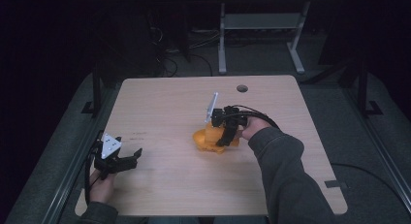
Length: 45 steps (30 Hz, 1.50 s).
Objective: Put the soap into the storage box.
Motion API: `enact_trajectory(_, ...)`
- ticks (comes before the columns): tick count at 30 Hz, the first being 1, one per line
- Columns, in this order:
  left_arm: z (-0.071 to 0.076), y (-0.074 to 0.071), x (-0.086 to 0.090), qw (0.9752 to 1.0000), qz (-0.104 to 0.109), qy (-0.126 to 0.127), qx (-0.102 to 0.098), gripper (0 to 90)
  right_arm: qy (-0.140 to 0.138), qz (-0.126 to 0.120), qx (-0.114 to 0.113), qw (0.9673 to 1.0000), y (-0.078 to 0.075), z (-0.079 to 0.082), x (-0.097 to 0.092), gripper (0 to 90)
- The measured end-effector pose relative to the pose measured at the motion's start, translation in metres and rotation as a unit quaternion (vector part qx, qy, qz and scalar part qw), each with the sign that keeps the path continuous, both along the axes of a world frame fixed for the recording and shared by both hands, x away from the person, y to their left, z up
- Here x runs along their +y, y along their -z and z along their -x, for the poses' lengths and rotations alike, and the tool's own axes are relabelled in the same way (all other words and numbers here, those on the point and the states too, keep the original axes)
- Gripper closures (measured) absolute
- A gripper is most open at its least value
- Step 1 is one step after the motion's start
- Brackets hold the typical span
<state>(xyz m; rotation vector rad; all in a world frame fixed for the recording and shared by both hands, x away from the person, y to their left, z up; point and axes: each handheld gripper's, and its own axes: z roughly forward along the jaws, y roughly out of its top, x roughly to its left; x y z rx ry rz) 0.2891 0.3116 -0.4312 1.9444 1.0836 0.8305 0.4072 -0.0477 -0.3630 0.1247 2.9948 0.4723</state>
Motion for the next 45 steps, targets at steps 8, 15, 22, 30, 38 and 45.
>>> enact_trajectory(8, 0.000, 0.000, 0.000, 1.0000, 0.001, -0.001, -0.001, 14.1, -0.006, 0.006, 0.001, 1.0000, -0.002, -0.003, 0.011, 20.6)
enact_trajectory(15, 0.000, 0.000, 0.001, 1.0000, 0.003, -0.002, -0.002, 14.1, -0.013, 0.003, 0.004, 0.9999, 0.002, -0.008, 0.020, 20.6)
enact_trajectory(22, 0.000, 0.000, 0.001, 1.0000, 0.003, -0.002, -0.002, 14.1, -0.018, 0.008, 0.013, 0.9997, 0.009, -0.010, 0.027, 20.6)
enact_trajectory(30, 0.000, -0.001, 0.001, 1.0000, 0.005, -0.003, -0.002, 14.1, -0.017, 0.016, 0.024, 0.9994, 0.016, -0.013, 0.032, 20.6)
enact_trajectory(38, 0.000, -0.001, 0.001, 1.0000, 0.005, -0.003, -0.001, 14.1, -0.018, 0.017, 0.029, 0.9993, 0.019, -0.015, 0.035, 20.6)
enact_trajectory(45, 0.000, -0.001, 0.002, 1.0000, 0.005, -0.004, -0.002, 14.1, -0.013, 0.016, 0.033, 0.9992, 0.020, -0.017, 0.036, 20.6)
